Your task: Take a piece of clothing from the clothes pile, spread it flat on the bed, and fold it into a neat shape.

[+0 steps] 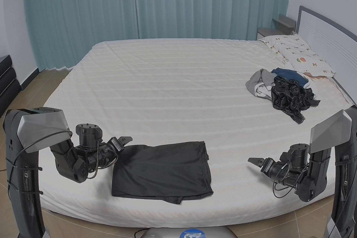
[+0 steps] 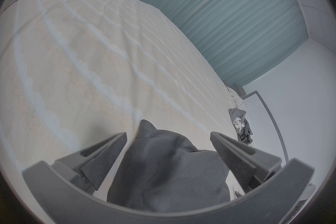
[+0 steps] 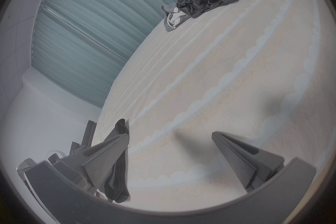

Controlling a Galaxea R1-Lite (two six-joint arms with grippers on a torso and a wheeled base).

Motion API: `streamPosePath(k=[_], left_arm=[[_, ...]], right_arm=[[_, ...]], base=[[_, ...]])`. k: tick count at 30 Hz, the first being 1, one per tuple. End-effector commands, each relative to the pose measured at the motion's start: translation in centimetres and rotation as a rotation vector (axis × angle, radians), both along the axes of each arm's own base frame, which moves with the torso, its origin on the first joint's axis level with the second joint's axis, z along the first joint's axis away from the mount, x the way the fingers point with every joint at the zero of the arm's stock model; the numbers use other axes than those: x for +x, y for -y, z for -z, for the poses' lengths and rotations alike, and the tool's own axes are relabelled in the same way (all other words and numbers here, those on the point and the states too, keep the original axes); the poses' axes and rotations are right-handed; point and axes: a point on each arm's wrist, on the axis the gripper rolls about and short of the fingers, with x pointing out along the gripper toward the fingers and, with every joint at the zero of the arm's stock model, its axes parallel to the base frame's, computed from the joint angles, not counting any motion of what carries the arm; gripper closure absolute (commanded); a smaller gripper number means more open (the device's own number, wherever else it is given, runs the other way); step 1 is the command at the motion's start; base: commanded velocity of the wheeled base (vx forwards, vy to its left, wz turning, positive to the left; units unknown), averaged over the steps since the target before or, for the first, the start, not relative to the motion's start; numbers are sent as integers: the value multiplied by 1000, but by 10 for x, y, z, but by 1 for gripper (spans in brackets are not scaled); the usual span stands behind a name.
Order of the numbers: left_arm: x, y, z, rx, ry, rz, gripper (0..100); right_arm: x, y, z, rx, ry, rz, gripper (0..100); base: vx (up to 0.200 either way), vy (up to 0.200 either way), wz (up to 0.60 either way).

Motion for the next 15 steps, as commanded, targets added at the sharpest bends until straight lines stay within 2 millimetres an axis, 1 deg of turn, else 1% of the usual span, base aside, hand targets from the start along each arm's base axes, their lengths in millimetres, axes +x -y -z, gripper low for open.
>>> streamPosePath(k=[1, 7, 11, 14, 15], left_arm=[[2, 0, 8, 3, -16, -1, 100], [3, 0, 9, 7, -13, -7, 100], [6, -1, 9, 31, -4, -60, 100], [4, -3, 11, 50, -9, -98, 100], [4, -4, 11, 57, -11, -109, 100]], right_arm=[[1, -1, 0, 1, 8, -2, 0], [2, 1, -3, 3, 21, 6, 0], [3, 0, -5, -7, 33, 19, 0], [4, -2, -14, -21, 68, 34, 0], [5, -3, -19, -14, 87, 28, 0]], base=[[0, 0, 0], [0, 0, 0], [0, 0, 0], [0, 0, 0], [0, 0, 0]])
